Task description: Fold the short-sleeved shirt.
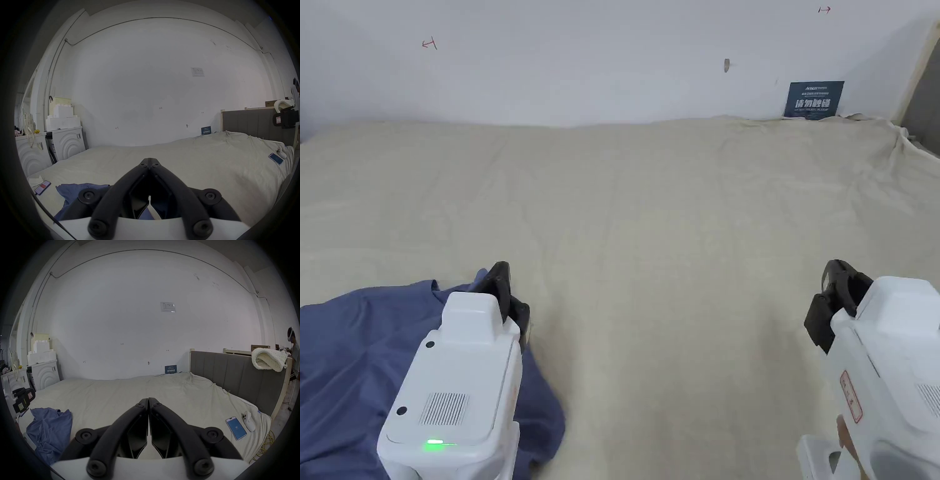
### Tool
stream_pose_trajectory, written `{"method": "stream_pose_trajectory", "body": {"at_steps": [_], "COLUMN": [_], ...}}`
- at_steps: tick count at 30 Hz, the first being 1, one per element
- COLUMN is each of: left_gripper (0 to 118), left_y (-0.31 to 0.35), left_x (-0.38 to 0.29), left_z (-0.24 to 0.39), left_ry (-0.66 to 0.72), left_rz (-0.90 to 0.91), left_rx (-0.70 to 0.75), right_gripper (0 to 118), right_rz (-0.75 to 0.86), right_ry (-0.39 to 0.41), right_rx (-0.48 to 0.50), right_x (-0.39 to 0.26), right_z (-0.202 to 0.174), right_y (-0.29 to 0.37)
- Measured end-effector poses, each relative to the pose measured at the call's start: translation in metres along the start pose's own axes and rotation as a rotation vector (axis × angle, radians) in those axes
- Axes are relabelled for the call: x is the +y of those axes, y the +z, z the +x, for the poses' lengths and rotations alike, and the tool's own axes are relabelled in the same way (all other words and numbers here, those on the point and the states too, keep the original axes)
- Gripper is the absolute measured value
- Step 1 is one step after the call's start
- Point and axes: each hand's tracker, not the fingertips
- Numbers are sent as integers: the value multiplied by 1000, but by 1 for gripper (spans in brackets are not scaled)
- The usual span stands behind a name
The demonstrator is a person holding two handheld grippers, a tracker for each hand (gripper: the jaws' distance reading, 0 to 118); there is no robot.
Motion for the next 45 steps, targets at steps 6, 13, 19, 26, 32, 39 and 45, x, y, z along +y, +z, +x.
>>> {"method": "stream_pose_trajectory", "body": {"at_steps": [6, 13, 19, 26, 32, 39, 45], "left_gripper": [0, 0, 0, 0, 0, 0, 0], "left_y": [1, 2, 2, 2, 3, 4, 7], "left_x": [4, 5, 3, 4, 5, 6, 8], "left_z": [-3, -3, -3, -3, -3, -4, -14], "left_ry": [22, 25, 17, 16, 16, 10, 8], "left_rz": [13, 16, 16, 19, 21, 23, 26], "left_rx": [1, 5, 6, 6, 8, 11, 30], "right_gripper": [1, 1, 1, 1, 1, 1, 1], "right_rz": [12, 15, 24, 29, 30, 34, 40], "right_ry": [7, 17, 21, 30, 34, 42, 59], "right_rx": [5, 18, 24, 28, 28, 31, 51], "right_x": [2, 5, 5, 6, 5, 6, 7], "right_z": [-1, -6, -6, -6, -6, -7, -19], "right_y": [2, 5, 4, 4, 4, 4, 1]}}
